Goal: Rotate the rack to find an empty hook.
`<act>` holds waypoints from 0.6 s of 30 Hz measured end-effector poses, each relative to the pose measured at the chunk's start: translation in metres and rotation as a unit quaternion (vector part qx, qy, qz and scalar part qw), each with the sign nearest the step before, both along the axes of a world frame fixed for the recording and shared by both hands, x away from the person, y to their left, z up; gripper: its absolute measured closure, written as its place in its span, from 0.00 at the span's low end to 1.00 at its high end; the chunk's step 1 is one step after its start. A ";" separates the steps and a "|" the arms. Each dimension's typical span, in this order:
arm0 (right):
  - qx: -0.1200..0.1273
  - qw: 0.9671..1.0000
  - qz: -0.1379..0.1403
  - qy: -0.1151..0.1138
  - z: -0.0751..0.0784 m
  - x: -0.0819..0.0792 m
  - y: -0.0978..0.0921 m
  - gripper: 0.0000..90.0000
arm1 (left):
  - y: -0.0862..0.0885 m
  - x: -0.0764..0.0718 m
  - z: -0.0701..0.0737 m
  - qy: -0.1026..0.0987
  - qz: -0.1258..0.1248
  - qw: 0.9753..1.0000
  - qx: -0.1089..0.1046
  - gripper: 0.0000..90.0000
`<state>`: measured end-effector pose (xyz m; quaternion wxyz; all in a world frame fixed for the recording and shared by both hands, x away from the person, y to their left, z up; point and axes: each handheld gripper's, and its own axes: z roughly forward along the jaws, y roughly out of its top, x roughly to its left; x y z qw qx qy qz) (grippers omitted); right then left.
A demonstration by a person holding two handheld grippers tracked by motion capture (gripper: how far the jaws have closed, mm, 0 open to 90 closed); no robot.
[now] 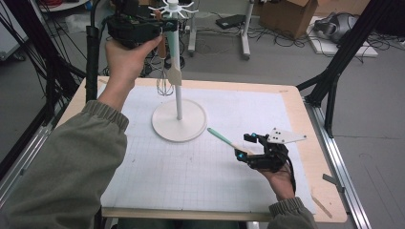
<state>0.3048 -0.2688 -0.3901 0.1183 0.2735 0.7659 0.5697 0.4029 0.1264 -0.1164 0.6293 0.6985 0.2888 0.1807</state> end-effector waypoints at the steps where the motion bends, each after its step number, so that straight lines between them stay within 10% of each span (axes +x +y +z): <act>1: 0.000 1.000 0.000 0.000 0.000 0.000 0.000 0.29 | 0.000 0.000 0.000 0.000 0.000 1.000 0.000 1.00; 18: -0.001 1.000 0.001 -0.001 0.000 0.000 0.001 0.29 | 0.020 0.001 0.000 0.002 0.023 1.000 0.002 1.00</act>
